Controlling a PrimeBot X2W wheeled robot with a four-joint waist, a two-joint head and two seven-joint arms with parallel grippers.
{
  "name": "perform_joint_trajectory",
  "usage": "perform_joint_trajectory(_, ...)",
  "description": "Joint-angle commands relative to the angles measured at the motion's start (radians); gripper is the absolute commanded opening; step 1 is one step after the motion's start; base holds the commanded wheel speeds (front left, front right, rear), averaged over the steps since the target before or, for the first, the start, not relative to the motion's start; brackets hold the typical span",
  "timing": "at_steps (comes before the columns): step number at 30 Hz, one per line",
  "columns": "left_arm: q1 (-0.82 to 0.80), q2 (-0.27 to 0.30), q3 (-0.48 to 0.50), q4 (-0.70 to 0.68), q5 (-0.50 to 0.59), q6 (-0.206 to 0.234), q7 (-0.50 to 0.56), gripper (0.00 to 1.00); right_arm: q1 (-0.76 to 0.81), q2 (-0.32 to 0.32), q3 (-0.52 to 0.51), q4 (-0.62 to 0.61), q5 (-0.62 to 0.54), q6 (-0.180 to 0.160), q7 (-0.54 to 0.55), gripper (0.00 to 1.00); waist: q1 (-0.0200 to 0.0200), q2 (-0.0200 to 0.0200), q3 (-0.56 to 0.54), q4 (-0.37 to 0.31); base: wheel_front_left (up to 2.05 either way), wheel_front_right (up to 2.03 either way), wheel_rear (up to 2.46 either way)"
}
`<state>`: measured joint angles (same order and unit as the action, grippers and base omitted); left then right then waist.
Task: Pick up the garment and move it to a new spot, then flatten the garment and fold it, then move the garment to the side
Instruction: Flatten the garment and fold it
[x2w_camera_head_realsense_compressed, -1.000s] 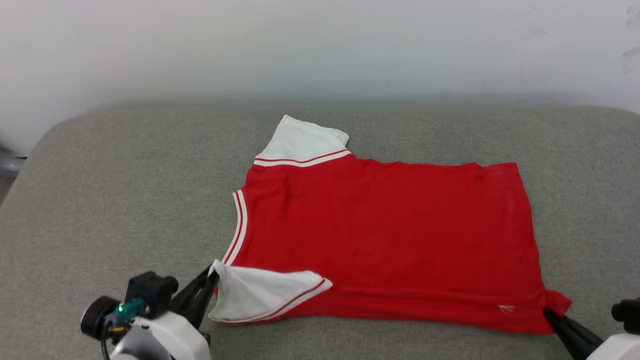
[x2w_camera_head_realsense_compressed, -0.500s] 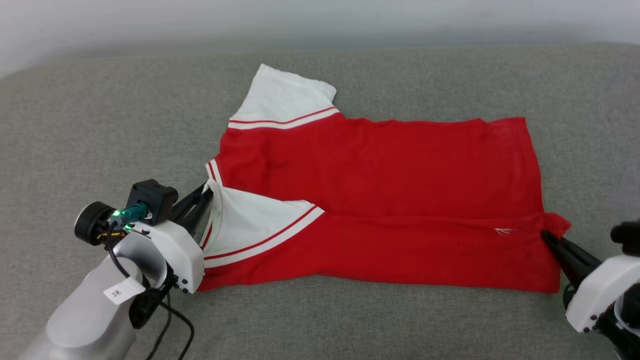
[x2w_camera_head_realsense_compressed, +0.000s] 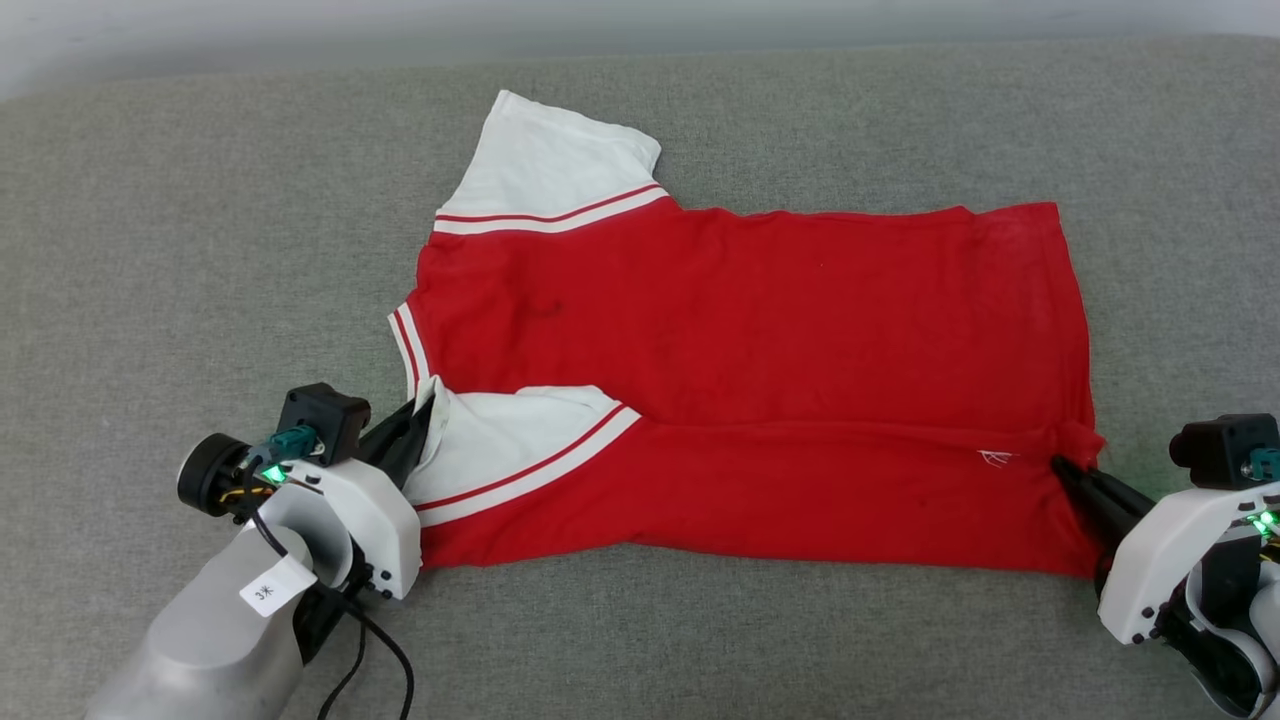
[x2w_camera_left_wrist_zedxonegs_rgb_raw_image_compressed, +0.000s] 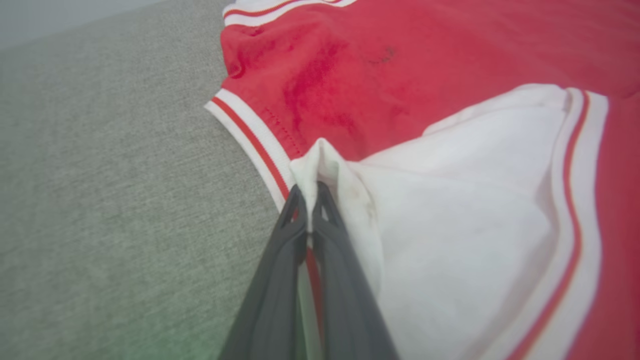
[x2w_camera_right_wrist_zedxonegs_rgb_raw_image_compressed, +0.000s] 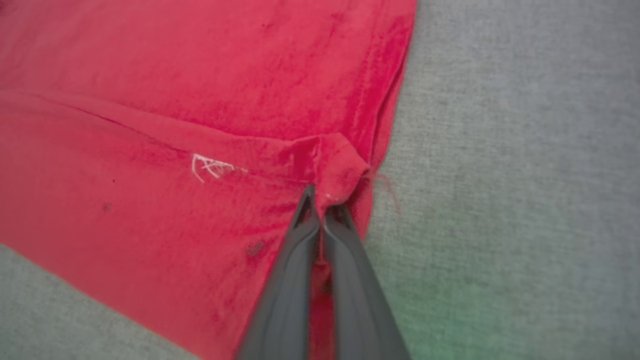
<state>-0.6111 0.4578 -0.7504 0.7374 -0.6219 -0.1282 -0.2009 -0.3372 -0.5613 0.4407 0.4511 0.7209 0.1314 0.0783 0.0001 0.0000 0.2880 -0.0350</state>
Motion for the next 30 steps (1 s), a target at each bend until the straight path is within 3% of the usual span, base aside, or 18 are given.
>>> perform_joint_trajectory(1,-0.002,-0.013,-0.028,0.033,-0.015,-0.001,-0.009,0.00,-0.011,0.012,0.018,0.022,0.007,-0.002,-0.013,0.00,-0.0001,0.0000,-0.007,0.005,0.00,0.00,0.00)
perform_joint_trajectory(2,-0.008,-0.013,-0.035,0.041,-0.021,-0.001,-0.016,0.00,-0.013,0.011,0.018,0.027,0.008,-0.002,-0.022,0.00,-0.0001,0.0000,-0.012,0.006,0.00,0.00,0.00)
perform_joint_trajectory(3,-0.016,-0.010,-0.038,0.050,-0.025,-0.001,-0.023,0.00,-0.016,0.012,0.018,0.031,0.012,-0.002,-0.029,0.15,-0.0001,0.0000,-0.019,0.008,0.00,0.00,0.00)
perform_joint_trajectory(4,-0.022,-0.010,-0.039,0.058,-0.033,-0.001,-0.031,0.29,-0.019,0.011,0.018,0.030,0.013,-0.002,-0.036,0.77,-0.0001,0.0000,-0.026,0.011,0.00,0.00,0.00)
perform_joint_trajectory(5,-0.027,-0.009,-0.039,0.063,-0.037,-0.001,-0.036,0.90,-0.022,0.008,0.012,0.027,0.013,-0.002,-0.048,1.00,-0.0001,0.0000,-0.033,0.013,0.00,0.00,0.00)
perform_joint_trajectory(6,-0.036,-0.003,-0.040,0.067,-0.038,-0.001,-0.041,1.00,-0.024,0.006,0.006,0.023,0.015,-0.002,-0.059,1.00,-0.0001,0.0000,-0.041,0.016,0.00,0.00,0.00)
perform_joint_trajectory(11,-0.061,0.009,-0.040,0.058,-0.051,0.000,-0.052,1.00,-0.004,-0.004,-0.011,-0.001,0.014,-0.001,-0.092,1.00,-0.0001,0.0000,-0.075,0.030,0.00,0.00,0.00)
perform_joint_trajectory(18,-0.105,0.086,-0.063,-0.045,-0.097,-0.001,0.016,1.00,0.034,-0.011,-0.047,-0.056,-0.014,-0.001,-0.107,1.00,-0.0001,0.0000,-0.123,0.054,0.00,0.00,0.00)
perform_joint_trajectory(22,-0.131,0.146,-0.098,-0.132,-0.178,-0.001,0.159,1.00,0.046,-0.002,-0.069,-0.080,-0.031,-0.001,-0.094,1.00,-0.0001,0.0000,-0.140,0.063,0.00,0.00,0.00)
perform_joint_trajectory(30,-0.194,0.245,-0.195,-0.305,-0.402,-0.001,0.596,1.00,0.065,0.016,-0.098,-0.114,-0.062,-0.001,-0.060,1.00,-0.0001,0.0000,-0.154,0.072,0.00,0.00,0.00)
